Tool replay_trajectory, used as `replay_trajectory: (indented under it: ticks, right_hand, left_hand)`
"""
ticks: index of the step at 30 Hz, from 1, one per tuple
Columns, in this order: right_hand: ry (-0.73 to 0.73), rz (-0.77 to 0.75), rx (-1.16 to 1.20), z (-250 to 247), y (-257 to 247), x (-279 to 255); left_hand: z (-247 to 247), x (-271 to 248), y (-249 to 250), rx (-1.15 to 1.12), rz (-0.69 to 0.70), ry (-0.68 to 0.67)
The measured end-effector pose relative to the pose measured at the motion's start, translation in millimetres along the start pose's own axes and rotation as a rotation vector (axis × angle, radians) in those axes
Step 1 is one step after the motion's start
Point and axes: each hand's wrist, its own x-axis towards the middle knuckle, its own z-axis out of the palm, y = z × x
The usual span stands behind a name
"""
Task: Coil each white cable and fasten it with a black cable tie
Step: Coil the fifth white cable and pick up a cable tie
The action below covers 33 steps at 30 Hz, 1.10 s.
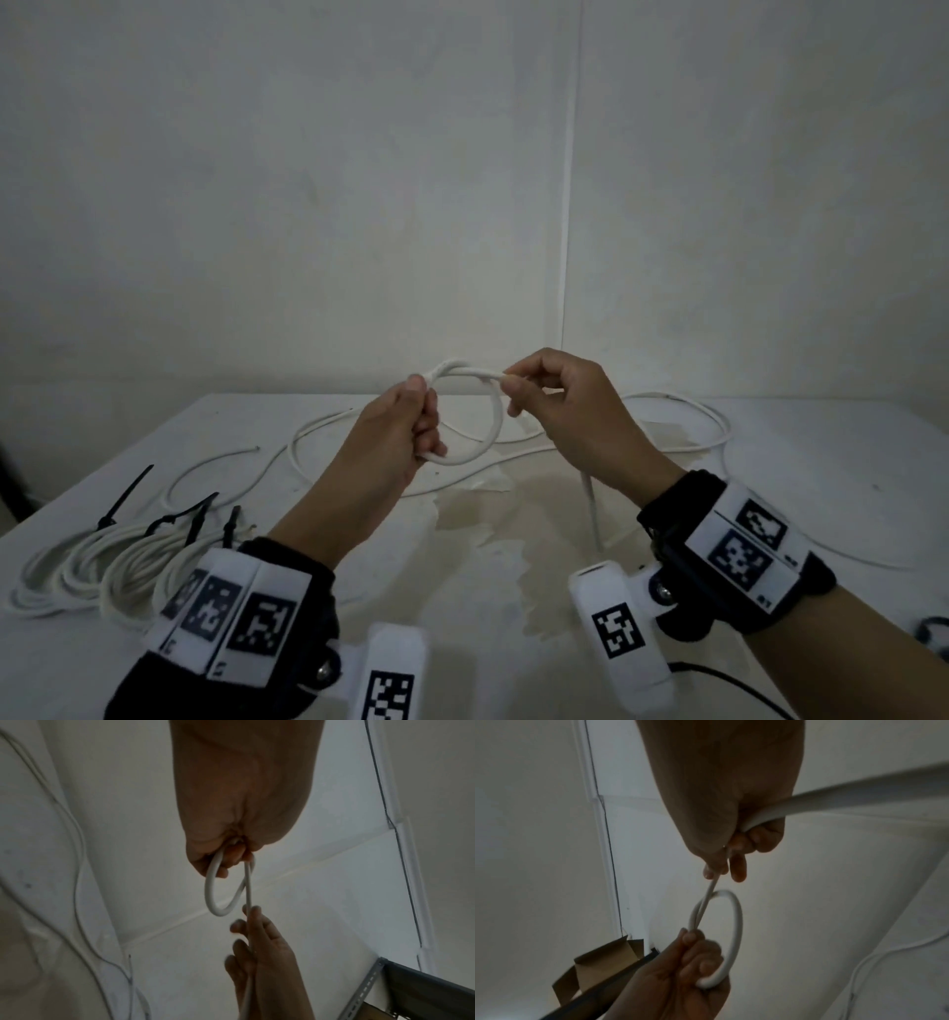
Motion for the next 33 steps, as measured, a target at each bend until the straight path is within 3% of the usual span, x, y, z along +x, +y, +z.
replay_trajectory:
  ticks: [6,14,22,27,33]
  right_hand:
    - [0.041,-0.069,-0.382,-31.5,23.0,1.3]
    - [0.245,-0.259,-0.52,-69.5,38.2,25.5]
    - [-0.029,-0.561,-1.019,-26.5,57.0,13.0]
    - [-0.214,-0.79,-0.975,10.4,55.3,-1.6]
    - [-0.246,-0.885,-0.858,34.3,29.6,-9.4]
  left_hand:
    - [-30.6,3.0,-4.5,-0.049,-0.03,0.138]
    - [-38.1,6.8,6.6,-0.058,-0.006,0.148]
    - [-49.5,11.8,2.3,-0.043,0.009,0.212]
    - [-48.1,16.4,1.2,0.021,0.044,0.206]
    - [-41.1,20.1,-3.9,0.098,0.071,0.166]
